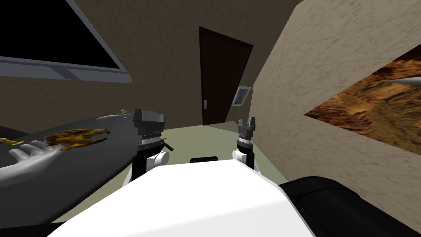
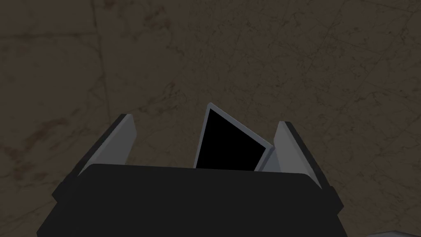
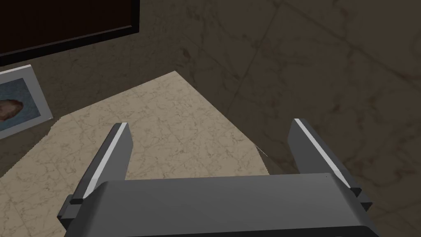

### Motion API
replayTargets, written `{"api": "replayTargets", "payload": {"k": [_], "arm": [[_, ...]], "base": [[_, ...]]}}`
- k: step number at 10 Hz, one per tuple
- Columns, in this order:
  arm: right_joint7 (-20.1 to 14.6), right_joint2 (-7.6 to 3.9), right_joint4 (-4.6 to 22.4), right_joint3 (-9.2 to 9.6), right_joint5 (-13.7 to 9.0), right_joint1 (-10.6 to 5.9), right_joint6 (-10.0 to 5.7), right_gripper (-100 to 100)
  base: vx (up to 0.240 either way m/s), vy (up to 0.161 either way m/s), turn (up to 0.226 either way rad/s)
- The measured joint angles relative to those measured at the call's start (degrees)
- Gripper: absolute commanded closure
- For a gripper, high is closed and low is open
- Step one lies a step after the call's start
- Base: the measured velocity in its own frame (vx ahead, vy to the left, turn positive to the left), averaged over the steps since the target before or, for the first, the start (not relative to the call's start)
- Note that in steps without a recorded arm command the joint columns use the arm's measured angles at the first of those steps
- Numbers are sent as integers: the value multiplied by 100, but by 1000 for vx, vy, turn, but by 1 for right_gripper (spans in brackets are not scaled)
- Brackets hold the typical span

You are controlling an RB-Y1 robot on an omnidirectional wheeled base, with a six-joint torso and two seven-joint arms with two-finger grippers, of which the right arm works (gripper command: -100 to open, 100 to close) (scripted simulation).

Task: Pull the door open

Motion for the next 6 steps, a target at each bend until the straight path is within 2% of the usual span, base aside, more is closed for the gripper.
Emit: {"api": "replayTargets", "payload": {"k": [3, 6], "arm": [[129, -82, 193, -2, 241, -90, 24, -100], [306, -132, 425, 19, 539, -249, 83, -100]], "base": [[169, 41, -27], [173, 55, -31]]}}
